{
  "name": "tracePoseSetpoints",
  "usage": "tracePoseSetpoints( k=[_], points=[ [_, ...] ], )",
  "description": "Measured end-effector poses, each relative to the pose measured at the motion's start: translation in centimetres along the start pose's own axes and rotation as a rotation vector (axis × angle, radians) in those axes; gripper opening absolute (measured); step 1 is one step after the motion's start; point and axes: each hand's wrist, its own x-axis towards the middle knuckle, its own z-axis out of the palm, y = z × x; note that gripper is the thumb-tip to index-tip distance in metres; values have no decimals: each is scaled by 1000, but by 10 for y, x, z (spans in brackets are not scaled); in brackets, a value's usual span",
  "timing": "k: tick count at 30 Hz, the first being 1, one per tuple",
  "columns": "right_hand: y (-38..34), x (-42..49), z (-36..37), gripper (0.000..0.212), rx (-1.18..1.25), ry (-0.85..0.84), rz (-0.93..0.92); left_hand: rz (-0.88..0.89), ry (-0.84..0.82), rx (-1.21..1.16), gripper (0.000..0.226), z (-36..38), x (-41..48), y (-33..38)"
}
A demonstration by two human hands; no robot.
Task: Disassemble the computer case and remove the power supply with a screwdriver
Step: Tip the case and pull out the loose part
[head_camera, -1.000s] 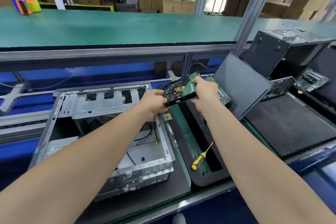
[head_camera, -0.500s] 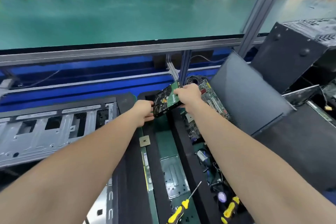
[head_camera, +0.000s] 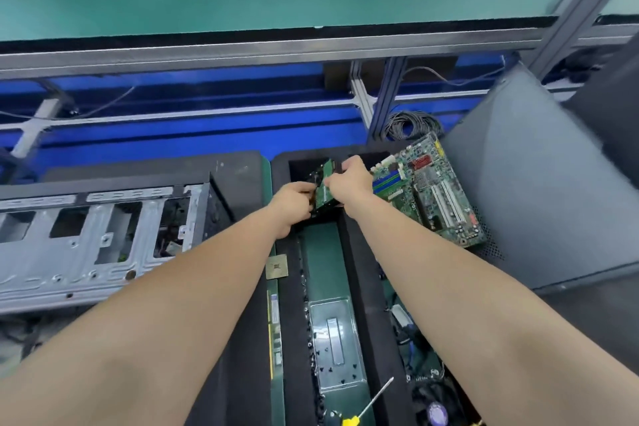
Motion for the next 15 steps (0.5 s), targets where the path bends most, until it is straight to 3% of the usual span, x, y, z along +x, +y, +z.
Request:
tracePoseSetpoints(
  k=[10,15],
  points=[
    [-5,17,3,17,-124,97,12,35,-7,227,71,10,8,-10],
    [-3,24,-5,37,-69,81,84,90,25,270,77,12,8,-8]
  ],
)
